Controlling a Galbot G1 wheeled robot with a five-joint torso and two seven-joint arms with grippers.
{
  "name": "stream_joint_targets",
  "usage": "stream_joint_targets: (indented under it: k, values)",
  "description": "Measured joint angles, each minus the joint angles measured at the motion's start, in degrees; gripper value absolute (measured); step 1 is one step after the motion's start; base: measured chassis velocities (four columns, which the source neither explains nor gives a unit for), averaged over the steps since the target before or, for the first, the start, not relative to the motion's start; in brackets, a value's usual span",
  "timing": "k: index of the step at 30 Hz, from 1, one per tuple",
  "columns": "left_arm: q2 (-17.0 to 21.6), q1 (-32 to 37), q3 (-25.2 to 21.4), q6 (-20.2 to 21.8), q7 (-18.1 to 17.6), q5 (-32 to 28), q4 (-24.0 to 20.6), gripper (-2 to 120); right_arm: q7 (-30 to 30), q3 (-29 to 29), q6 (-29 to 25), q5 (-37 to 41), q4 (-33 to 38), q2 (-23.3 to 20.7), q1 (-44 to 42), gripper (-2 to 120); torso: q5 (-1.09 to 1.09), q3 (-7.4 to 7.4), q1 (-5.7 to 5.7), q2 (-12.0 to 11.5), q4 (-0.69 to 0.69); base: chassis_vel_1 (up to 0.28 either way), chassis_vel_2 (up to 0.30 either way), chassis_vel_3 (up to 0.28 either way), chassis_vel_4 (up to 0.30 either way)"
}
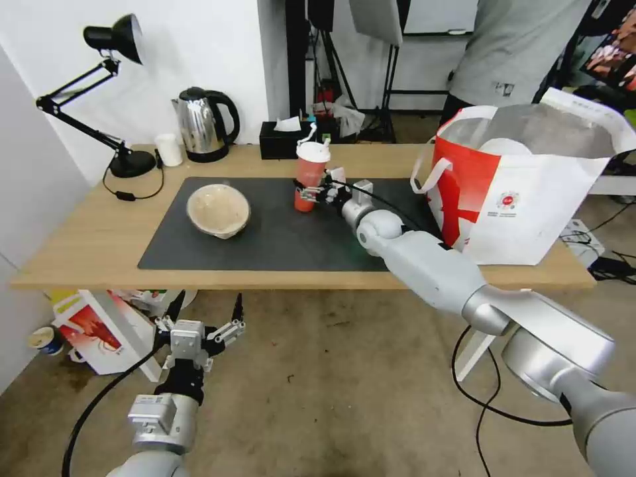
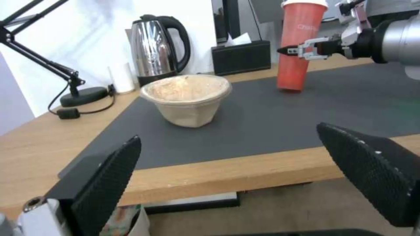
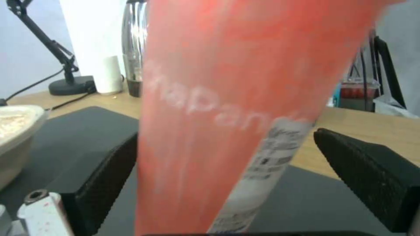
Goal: Pick up the trash from the table and place it into the takeout bag.
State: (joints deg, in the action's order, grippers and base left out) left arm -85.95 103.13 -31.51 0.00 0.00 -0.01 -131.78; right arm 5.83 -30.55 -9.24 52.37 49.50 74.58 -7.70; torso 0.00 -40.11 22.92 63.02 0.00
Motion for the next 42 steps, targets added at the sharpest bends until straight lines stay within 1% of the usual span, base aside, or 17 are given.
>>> stream_joint_targets:
  k: [3,9,10,11,13,15,16,17,19,20,23,25,28,30,32,38,42]
  values:
    - [0.00,0.00,0.00,0.00,0.00,0.00,0.00,100,0.50,0.62,-0.02,-0.22,-0.73,0.39,-0.19,99,0.00,0.00,0.00,0.00,0.00,0.000,0.000,0.000,0.000]
    - [0.00,0.00,0.00,0.00,0.00,0.00,0.00,100,2.25,0.97,0.04,0.19,-0.85,0.53,-0.61,84,0.00,0.00,0.00,0.00,0.00,0.000,0.000,0.000,0.000]
    - [0.00,0.00,0.00,0.00,0.00,0.00,0.00,100,2.25,0.97,0.04,0.19,-0.85,0.53,-0.61,84,0.00,0.00,0.00,0.00,0.00,0.000,0.000,0.000,0.000]
    - [0.00,0.00,0.00,0.00,0.00,0.00,0.00,100,2.55,0.97,0.05,0.36,-0.84,0.50,-0.65,81,0.00,0.00,0.00,0.00,0.00,0.000,0.000,0.000,0.000]
    - [0.00,0.00,0.00,0.00,0.00,0.00,0.00,100,3.13,0.97,0.09,0.67,-0.73,0.46,-0.69,67,0.00,0.00,0.00,0.00,0.00,0.000,0.000,0.000,0.000]
    - [0.00,0.00,0.00,0.00,0.00,0.00,0.00,100,3.28,0.97,0.10,0.73,-0.67,0.45,-0.69,64,0.00,0.00,0.00,0.00,0.00,0.000,0.000,0.000,0.000]
    - [0.00,0.00,0.00,0.00,0.00,0.00,0.00,100,3.59,0.97,0.12,0.91,-0.65,0.44,-0.68,57,0.00,0.00,0.00,0.00,0.00,0.000,0.000,0.000,0.000]
    - [0.00,0.00,0.00,0.00,0.00,0.00,0.00,100,3.59,0.97,0.12,0.91,-0.65,0.44,-0.68,57,0.00,0.00,0.00,0.00,0.00,0.000,0.000,0.000,0.000]
    - [0.00,0.00,0.00,0.00,0.00,0.00,0.00,100,3.92,0.97,0.20,1.22,-0.57,0.44,-0.64,49,0.00,0.00,0.00,0.00,0.00,0.000,0.000,0.000,0.000]
    - [0.00,0.00,0.00,0.00,0.00,0.00,0.00,100,3.92,0.97,0.20,1.22,-0.57,0.44,-0.64,49,0.00,0.00,0.00,0.00,0.00,0.000,0.000,0.000,0.000]
    - [0.00,0.00,0.00,0.00,0.00,0.00,0.00,100,4.43,0.97,0.28,1.47,-0.44,0.43,-0.59,40,0.00,0.00,0.00,0.00,0.00,0.000,0.000,0.000,0.000]
    - [0.00,0.00,0.00,0.00,0.00,0.00,0.00,100,4.51,0.97,0.29,1.54,-0.44,0.43,-0.58,38,0.00,0.00,0.00,0.00,0.00,0.000,0.000,0.000,0.000]
    - [0.00,0.00,0.00,0.00,0.00,0.00,0.00,100,5.18,0.97,0.30,1.63,-0.44,0.35,-0.55,27,0.00,0.00,0.00,0.00,0.00,0.000,0.000,0.000,0.000]
    - [0.00,0.00,0.00,0.00,0.00,0.00,0.00,100,5.34,0.97,0.30,1.63,-0.45,0.35,-0.55,26,0.00,0.00,0.00,0.00,0.00,0.000,0.000,0.000,0.000]
    - [0.00,0.00,0.00,0.00,0.00,0.00,0.00,100,5.78,0.99,0.30,1.63,-0.50,0.38,-0.54,18,0.00,0.00,0.00,0.00,0.00,0.000,0.000,0.000,0.000]
    - [0.00,0.00,0.00,0.00,0.00,0.00,0.00,100,6.67,1.08,0.27,1.74,-0.43,0.20,-0.58,7,0.00,0.00,0.00,0.00,0.00,0.000,0.000,0.000,0.000]
    - [0.00,0.00,0.00,0.00,0.00,0.00,0.00,100,7.08,1.09,0.27,2.32,0.37,-0.39,-0.52,6,0.00,0.00,0.00,0.00,0.00,0.000,0.000,0.000,0.000]
